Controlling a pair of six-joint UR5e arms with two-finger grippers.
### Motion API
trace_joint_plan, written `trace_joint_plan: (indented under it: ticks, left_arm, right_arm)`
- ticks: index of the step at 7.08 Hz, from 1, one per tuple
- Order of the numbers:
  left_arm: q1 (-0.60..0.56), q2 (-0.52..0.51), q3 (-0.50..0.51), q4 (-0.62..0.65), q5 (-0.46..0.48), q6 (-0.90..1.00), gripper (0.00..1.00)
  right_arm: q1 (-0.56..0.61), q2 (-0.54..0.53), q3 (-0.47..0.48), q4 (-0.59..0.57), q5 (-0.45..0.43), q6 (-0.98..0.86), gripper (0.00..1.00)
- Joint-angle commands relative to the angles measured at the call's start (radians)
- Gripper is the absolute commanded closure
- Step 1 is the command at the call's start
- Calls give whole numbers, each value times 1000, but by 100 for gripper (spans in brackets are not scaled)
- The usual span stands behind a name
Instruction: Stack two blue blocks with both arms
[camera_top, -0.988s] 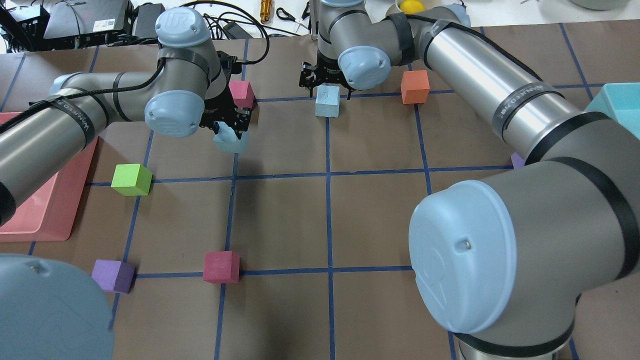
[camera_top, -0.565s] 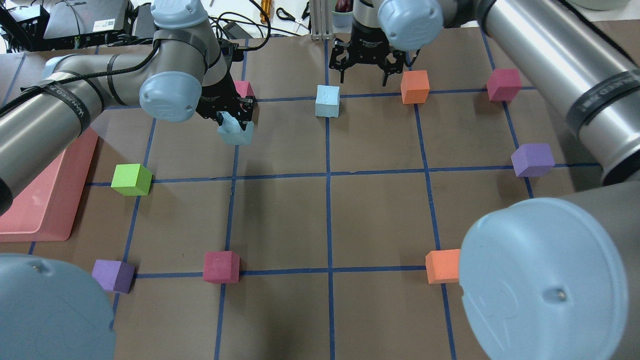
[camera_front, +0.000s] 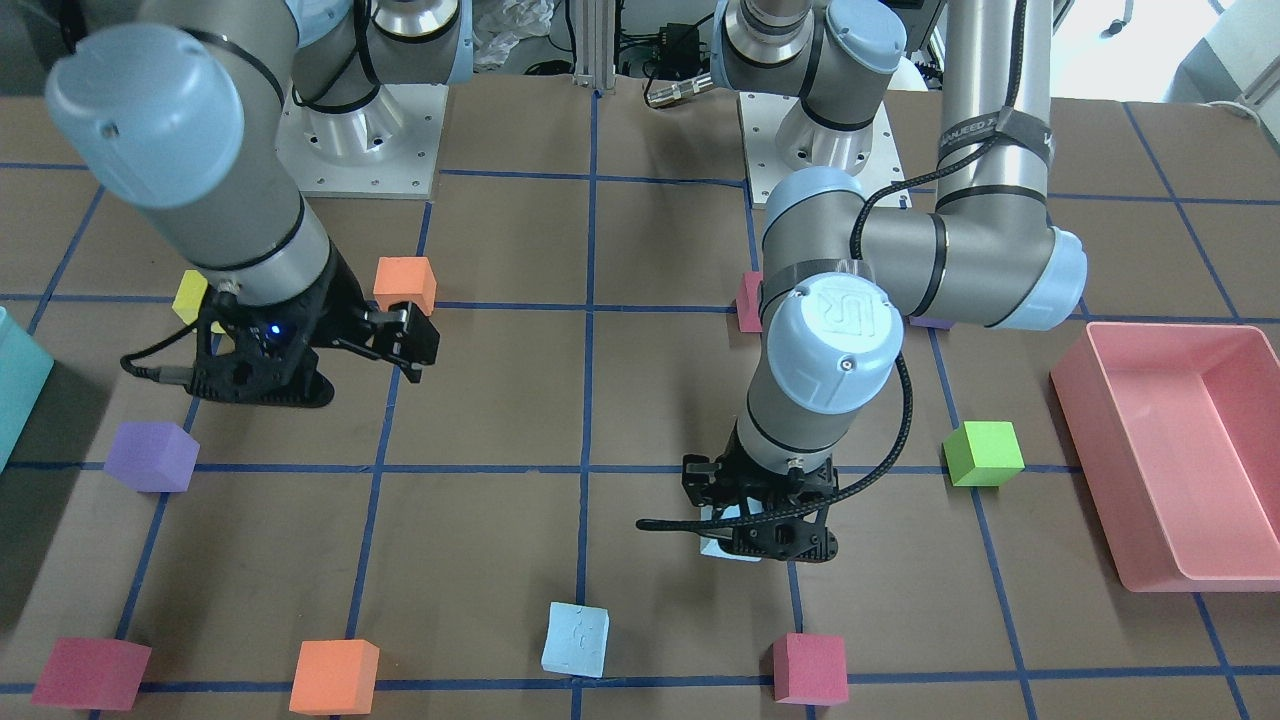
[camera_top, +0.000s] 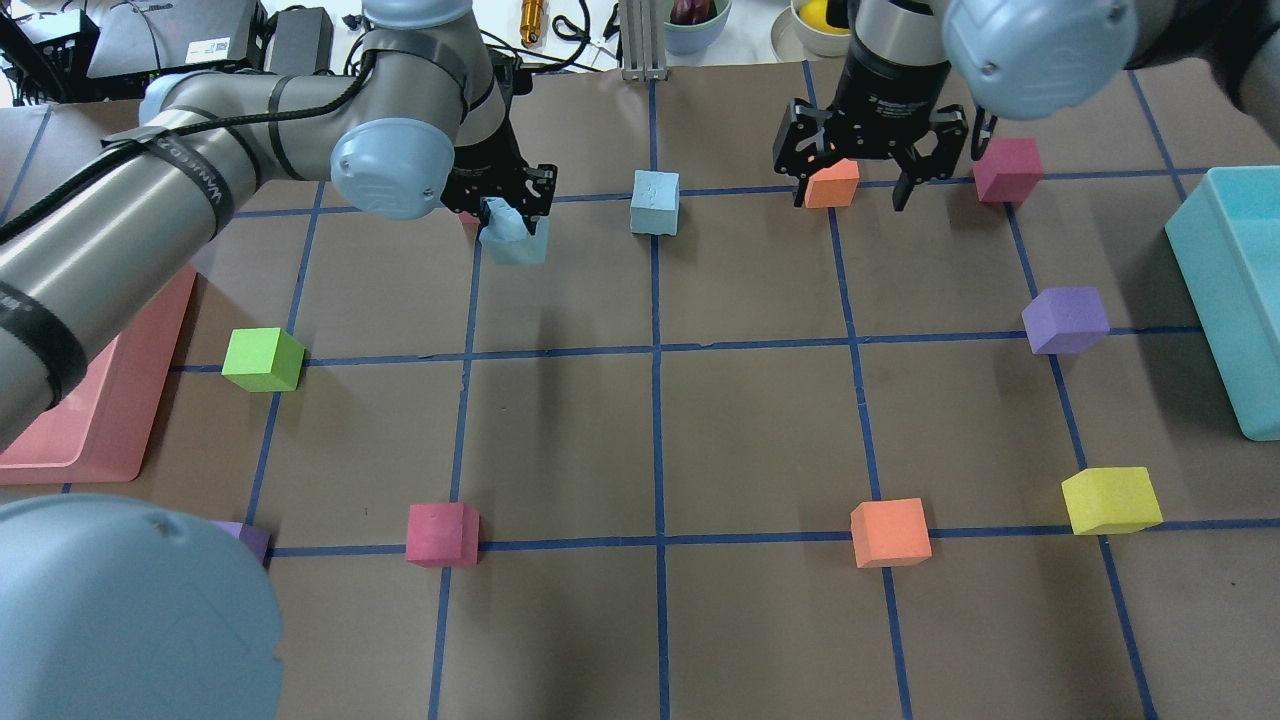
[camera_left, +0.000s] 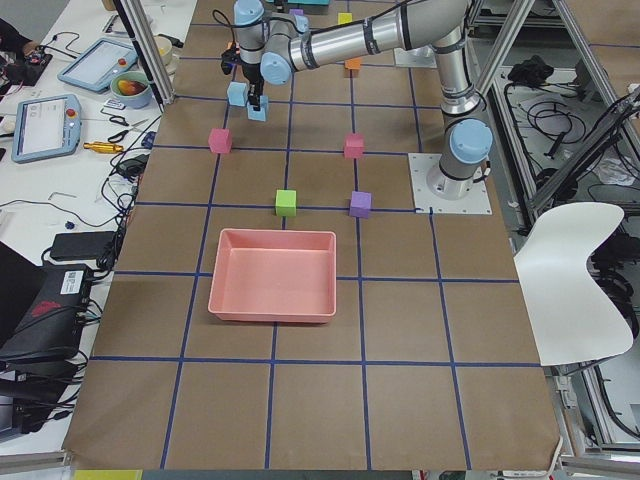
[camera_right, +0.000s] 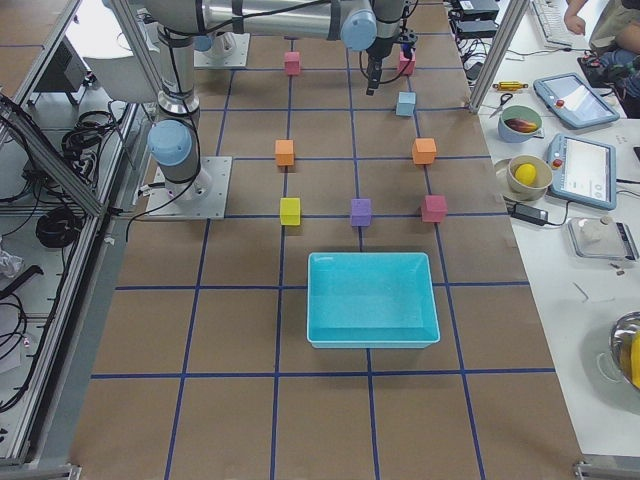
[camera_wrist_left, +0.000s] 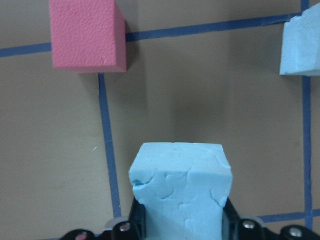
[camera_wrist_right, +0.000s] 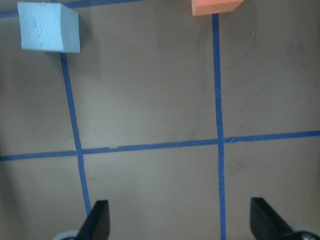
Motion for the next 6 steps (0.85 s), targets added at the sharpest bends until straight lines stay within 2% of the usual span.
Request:
trace_joint_plan:
  ticks: [1,4,6]
  left_arm:
    - [-51,-101,193,-80,-2,-59,100]
    - [-115,-249,422,-118,-2,-152,100]
    - [-151,-314,499,-122,-1,-176,100]
  right_arm:
    - [-42,-83,48,2,-29,-15,0]
    - [-37,-150,60,74,-30,-15,0]
    - [-39,-163,62,74,-23,-21,0]
